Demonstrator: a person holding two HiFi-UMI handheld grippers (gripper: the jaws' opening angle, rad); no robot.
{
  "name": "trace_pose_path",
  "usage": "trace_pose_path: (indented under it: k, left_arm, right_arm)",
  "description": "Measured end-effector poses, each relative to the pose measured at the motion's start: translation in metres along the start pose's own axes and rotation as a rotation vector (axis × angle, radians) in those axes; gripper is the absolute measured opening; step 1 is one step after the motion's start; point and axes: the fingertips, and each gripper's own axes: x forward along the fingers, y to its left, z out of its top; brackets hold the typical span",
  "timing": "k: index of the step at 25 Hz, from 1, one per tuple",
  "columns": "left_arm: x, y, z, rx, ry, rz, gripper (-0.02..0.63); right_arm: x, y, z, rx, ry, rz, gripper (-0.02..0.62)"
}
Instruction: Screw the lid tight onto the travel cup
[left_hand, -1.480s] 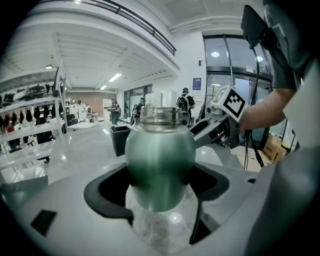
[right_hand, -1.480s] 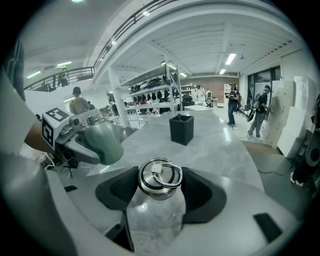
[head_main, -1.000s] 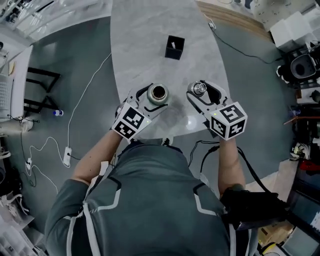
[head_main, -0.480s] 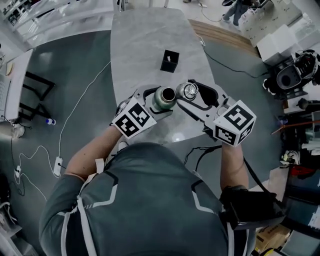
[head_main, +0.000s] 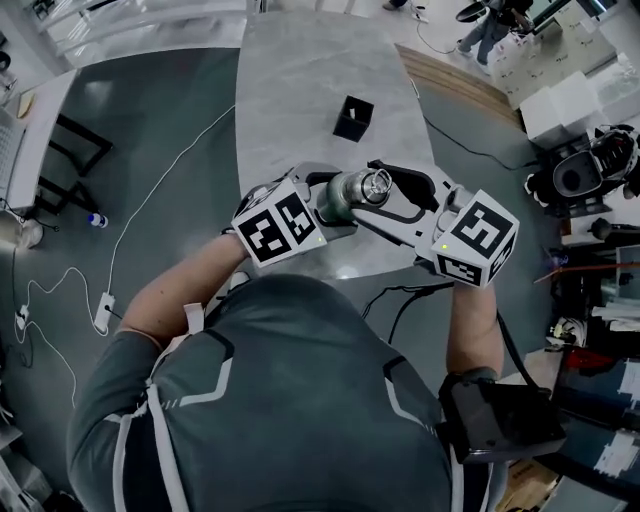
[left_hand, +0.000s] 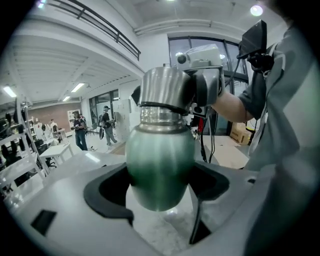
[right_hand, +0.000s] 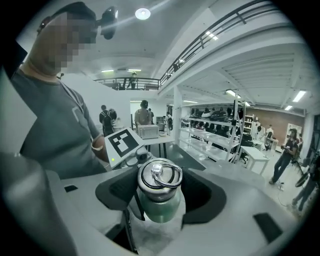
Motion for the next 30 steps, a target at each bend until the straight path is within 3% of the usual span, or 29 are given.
trace_pose_path:
  k: [11,18,26,30]
  left_arm:
    - [-0.014,0.005,-0.009,-0.027,-0.013,0.042,0.374]
    - [-0.012,0.024,-0.014,0.050,0.072,0.182,0.374]
    - [-0.008,0.031,-0.017,-0.003,0.073,0.178,0.373]
    - [-0.013,0.020,-0.005,-0.016,0.017,0.068,0.374]
  right_arm:
    - [0.015,0.004,0.003,0.049,0.004,0.030,0.284]
    - [0.023,-0.008,-0.009,0.087,0.064,-0.054,0.284]
    - [0.025,-0.023,-0.009,0.236,-0.022,-0.233,0.285]
    - [0.015,-0.018,0.002,0.189,-0.105,-0.199,0.295]
